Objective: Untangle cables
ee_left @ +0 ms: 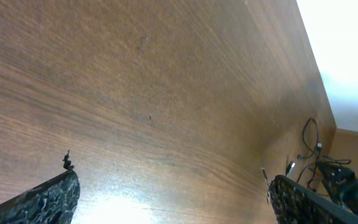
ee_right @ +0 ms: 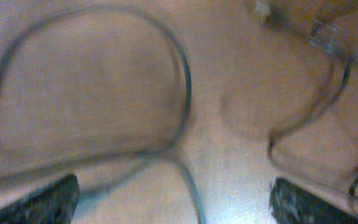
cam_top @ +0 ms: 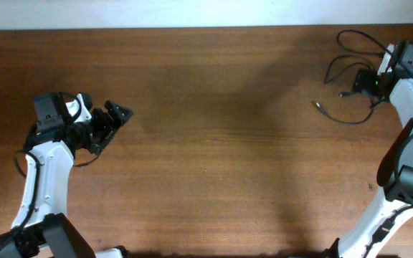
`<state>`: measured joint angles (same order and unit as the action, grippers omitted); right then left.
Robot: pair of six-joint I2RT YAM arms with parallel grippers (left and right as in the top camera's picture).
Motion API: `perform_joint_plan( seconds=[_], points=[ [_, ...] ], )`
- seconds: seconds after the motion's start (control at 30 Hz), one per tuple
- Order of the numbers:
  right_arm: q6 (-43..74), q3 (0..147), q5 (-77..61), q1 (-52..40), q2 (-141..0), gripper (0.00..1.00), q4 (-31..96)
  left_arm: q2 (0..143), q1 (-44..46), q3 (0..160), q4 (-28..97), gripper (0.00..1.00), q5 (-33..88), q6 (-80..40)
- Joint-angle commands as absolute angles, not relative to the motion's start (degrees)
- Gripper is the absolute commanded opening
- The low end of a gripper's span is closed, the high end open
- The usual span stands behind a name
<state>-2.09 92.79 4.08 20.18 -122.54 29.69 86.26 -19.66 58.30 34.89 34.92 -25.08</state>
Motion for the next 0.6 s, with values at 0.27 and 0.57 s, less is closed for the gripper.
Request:
perform_joint_plan(
  seconds=[0.27,0.57],
  points=[
    [15.73,106.3,-4.73,18.74,-80.93,0.99,80.49,86.15,-20.03,59.02,34.72,0.99,34.68,-24.14],
    [15.31,106.3,-1.8,18.74,-64.97,0.98,95.02,86.15,-20.03,59.02,34.74,0.99,34.68,-24.12]
  ],
)
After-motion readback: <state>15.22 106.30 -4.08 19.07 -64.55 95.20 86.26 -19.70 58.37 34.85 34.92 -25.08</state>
